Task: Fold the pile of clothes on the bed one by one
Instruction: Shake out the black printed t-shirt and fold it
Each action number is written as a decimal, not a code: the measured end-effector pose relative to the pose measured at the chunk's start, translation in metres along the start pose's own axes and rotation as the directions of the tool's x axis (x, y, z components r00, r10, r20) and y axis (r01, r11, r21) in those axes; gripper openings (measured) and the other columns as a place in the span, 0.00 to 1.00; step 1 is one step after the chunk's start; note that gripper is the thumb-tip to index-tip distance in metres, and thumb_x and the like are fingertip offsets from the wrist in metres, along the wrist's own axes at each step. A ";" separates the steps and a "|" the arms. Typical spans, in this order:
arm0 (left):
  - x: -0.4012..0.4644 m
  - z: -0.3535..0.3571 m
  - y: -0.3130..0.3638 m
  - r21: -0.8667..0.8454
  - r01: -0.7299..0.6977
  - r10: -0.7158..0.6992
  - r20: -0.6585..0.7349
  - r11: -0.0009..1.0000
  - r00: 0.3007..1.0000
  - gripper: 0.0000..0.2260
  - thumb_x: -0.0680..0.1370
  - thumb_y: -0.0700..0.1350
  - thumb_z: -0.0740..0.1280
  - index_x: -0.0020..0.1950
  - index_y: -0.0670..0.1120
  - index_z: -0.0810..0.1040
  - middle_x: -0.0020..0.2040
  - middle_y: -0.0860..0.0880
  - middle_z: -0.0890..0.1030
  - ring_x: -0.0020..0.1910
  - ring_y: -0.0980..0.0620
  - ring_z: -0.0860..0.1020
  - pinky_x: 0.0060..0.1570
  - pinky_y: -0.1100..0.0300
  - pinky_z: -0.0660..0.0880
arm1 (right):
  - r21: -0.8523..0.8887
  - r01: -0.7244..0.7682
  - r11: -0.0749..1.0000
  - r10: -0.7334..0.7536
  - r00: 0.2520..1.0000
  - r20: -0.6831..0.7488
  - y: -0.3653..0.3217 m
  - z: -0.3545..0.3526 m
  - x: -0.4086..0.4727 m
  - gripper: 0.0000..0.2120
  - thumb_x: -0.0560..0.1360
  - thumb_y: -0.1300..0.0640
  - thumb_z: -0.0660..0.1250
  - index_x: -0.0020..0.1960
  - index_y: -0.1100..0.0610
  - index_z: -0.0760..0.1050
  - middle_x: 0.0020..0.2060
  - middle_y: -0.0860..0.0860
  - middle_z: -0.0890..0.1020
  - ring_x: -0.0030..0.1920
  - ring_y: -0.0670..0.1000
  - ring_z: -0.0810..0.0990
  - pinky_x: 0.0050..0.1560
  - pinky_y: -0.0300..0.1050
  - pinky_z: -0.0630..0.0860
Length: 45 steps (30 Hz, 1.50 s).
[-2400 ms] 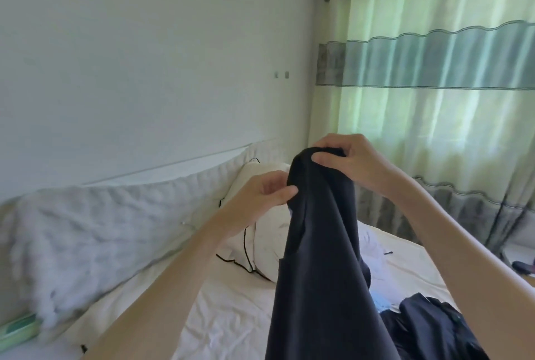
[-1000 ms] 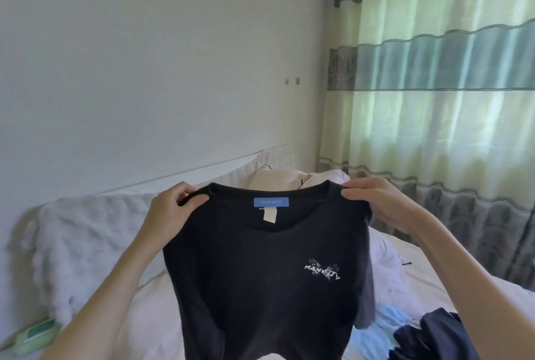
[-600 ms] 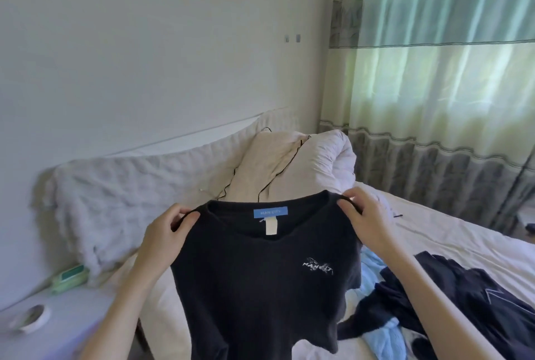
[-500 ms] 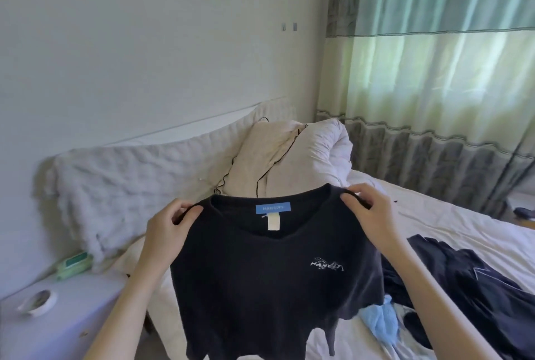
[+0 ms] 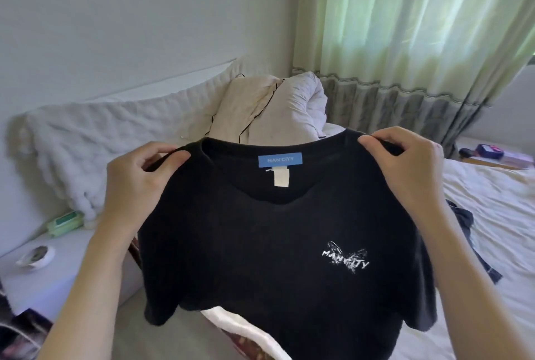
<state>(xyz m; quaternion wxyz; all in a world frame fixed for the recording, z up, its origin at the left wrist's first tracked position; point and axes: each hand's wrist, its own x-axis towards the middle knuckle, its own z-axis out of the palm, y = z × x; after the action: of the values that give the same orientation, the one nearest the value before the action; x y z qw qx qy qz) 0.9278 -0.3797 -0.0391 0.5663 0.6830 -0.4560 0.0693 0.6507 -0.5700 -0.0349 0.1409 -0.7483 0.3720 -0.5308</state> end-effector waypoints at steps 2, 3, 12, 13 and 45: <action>0.003 0.006 -0.008 -0.005 0.005 -0.005 0.030 1.000 1.000 0.10 0.71 0.49 0.73 0.35 0.65 0.79 0.35 0.66 0.80 0.37 0.69 0.77 0.39 0.80 0.68 | -0.088 -0.002 0.996 -0.001 0.999 -0.034 0.007 0.008 0.001 0.08 0.73 0.48 0.69 0.42 0.52 0.82 0.36 0.42 0.78 0.40 0.42 0.75 0.43 0.36 0.67; 0.005 0.011 -0.015 0.003 0.011 -0.011 0.040 1.000 0.999 0.10 0.71 0.50 0.73 0.35 0.65 0.79 0.36 0.65 0.80 0.38 0.68 0.77 0.39 0.80 0.68 | -0.111 -0.004 0.994 0.000 0.999 -0.039 0.013 0.014 0.002 0.09 0.74 0.48 0.68 0.43 0.53 0.82 0.38 0.43 0.78 0.41 0.44 0.75 0.43 0.40 0.67; 0.060 0.113 -0.171 0.418 0.032 -0.135 0.218 0.908 0.967 0.16 0.73 0.63 0.63 0.41 0.50 0.72 0.34 0.51 0.77 0.35 0.51 0.76 0.31 0.58 0.69 | -0.181 0.024 0.983 0.043 0.932 0.360 0.135 0.161 0.037 0.05 0.77 0.59 0.64 0.48 0.59 0.77 0.44 0.50 0.76 0.50 0.54 0.74 0.52 0.45 0.66; 0.068 0.131 -0.198 0.487 0.003 -0.143 0.251 0.873 0.957 0.16 0.75 0.62 0.62 0.42 0.49 0.71 0.34 0.50 0.77 0.34 0.49 0.75 0.30 0.58 0.67 | -0.200 0.035 0.979 0.051 0.910 0.410 0.156 0.188 0.043 0.05 0.77 0.60 0.63 0.49 0.60 0.77 0.46 0.52 0.77 0.51 0.56 0.74 0.53 0.47 0.67; 0.007 0.290 -0.661 0.587 0.699 -0.882 0.057 0.409 0.468 0.22 0.79 0.52 0.62 0.69 0.41 0.68 0.66 0.41 0.73 0.65 0.42 0.71 0.63 0.51 0.68 | -0.264 0.205 0.942 0.121 0.526 0.842 0.371 0.612 -0.186 0.24 0.76 0.51 0.66 0.70 0.57 0.70 0.71 0.59 0.68 0.71 0.61 0.66 0.68 0.68 0.59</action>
<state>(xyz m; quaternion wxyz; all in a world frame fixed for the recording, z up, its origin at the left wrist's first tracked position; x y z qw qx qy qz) 1.2731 -0.6646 -0.6054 0.2428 0.9341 -0.1302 -0.2269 1.0204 -0.8048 -0.6302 0.1631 -0.9323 0.3212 -0.0321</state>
